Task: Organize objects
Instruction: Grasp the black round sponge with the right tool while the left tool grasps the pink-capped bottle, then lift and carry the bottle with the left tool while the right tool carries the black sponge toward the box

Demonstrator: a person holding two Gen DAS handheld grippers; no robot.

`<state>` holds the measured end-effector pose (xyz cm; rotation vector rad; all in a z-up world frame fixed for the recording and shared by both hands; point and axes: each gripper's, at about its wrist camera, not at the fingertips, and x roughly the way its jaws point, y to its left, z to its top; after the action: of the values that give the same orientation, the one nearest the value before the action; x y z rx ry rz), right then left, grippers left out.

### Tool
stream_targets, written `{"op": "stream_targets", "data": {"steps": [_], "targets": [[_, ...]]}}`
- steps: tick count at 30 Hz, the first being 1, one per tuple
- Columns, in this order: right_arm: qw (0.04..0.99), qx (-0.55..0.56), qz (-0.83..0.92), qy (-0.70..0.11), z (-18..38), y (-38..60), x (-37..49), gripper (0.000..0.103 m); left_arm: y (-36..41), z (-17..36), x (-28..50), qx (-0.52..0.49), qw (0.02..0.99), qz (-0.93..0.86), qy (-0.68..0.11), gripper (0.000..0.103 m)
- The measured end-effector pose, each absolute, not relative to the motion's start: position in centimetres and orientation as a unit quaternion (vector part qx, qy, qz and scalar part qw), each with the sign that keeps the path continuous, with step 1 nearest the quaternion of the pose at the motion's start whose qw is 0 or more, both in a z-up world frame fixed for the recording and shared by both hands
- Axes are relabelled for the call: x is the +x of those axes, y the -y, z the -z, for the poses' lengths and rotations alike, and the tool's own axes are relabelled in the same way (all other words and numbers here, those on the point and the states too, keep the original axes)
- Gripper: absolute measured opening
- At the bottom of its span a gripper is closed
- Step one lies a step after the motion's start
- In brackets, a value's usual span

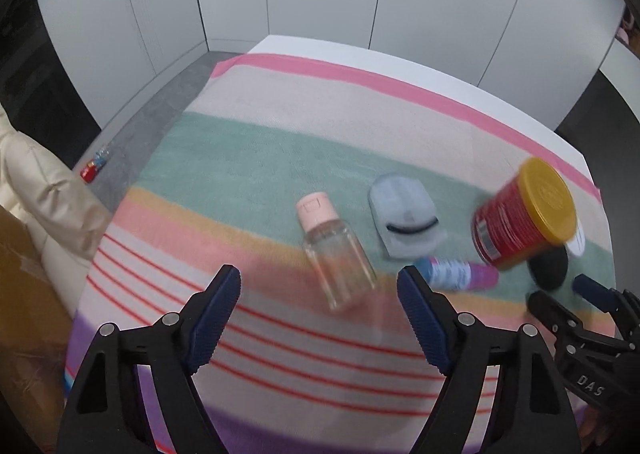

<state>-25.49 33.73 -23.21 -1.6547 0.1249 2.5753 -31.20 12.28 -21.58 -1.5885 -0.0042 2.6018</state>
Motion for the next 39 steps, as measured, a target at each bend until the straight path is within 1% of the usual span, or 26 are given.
{"op": "stream_targets", "data": {"steps": [3, 4, 5, 6, 7, 8, 9, 12, 18, 29, 39], "targets": [[0.044, -0.529, -0.847, -0.028, 23.4, -33.2, -26.5, 0.08, -12.3, 22.1, -31.9, -0.523, 0.042, -0.851, -0.002, 0.075], [0.045, -0.526, -0.849, -0.029, 23.4, -33.1, -26.9, 0.077, -12.3, 22.2, -32.0, -0.519, 0.04, -0.854, -0.006, 0.073], [0.047, -0.523, -0.851, -0.027, 23.3, -33.0, -27.1, 0.074, -12.4, 22.2, -32.1, -0.517, 0.041, -0.855, -0.009, 0.066], [0.047, -0.519, -0.853, -0.024, 23.2, -32.8, -27.3, 0.067, -12.4, 22.1, -32.1, -0.514, 0.04, -0.856, -0.013, 0.058], [0.046, -0.517, -0.855, -0.024, 23.1, -32.7, -27.4, 0.059, -12.5, 22.0, -32.0, -0.513, 0.042, -0.857, -0.013, 0.052], [0.046, -0.516, -0.855, -0.024, 23.1, -32.7, -27.5, 0.055, -12.5, 21.8, -32.0, -0.513, 0.045, -0.857, -0.012, 0.041], [0.045, -0.516, -0.855, -0.027, 23.0, -32.6, -27.5, 0.054, -12.4, 21.7, -31.9, -0.516, 0.049, -0.855, -0.011, 0.029], [0.037, -0.519, -0.853, -0.048, 22.8, -32.8, -27.3, 0.051, -12.2, 21.5, -31.6, -0.529, 0.06, -0.847, -0.005, 0.028], [0.036, -0.518, -0.854, -0.042, 21.3, -32.2, -25.6, 0.05, -12.2, 19.6, -29.7, -0.527, 0.075, -0.847, -0.023, 0.028], [0.03, -0.502, -0.863, -0.045, 15.1, -31.4, -21.8, 0.05, -11.2, 14.3, -24.7, -0.515, 0.092, -0.852, -0.022, 0.028], [0.024, -0.481, -0.875, -0.04, 8.4, -30.4, -13.4, 0.05, -10.1, 7.6, -17.5, -0.491, 0.11, -0.864, -0.022, 0.028]]}}
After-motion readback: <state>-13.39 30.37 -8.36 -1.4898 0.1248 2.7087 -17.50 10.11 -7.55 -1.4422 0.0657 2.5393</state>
